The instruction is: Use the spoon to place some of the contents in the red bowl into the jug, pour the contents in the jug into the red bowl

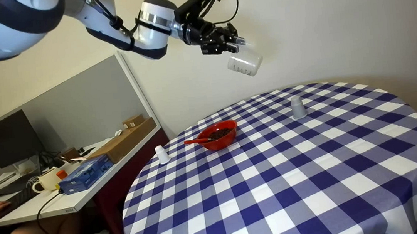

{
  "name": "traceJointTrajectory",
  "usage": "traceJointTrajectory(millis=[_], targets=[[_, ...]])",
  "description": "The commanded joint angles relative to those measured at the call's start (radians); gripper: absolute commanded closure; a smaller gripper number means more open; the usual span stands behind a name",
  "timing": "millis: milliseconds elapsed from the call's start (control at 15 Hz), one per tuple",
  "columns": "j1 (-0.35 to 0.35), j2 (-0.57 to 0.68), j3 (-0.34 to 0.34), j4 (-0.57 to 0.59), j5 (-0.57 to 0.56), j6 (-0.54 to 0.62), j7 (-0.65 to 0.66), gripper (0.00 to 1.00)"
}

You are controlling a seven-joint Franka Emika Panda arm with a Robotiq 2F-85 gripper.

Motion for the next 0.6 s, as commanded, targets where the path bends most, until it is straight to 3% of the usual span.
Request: traceJointTrajectory(millis=[0, 533], targets=[[-0.094, -0.054, 0.006, -0.061, 0.163, 0.122, -0.016, 0.89], [-0.259, -0.078, -0.011, -0.136, 0.593, 0.286, -0.067, 0.89]])
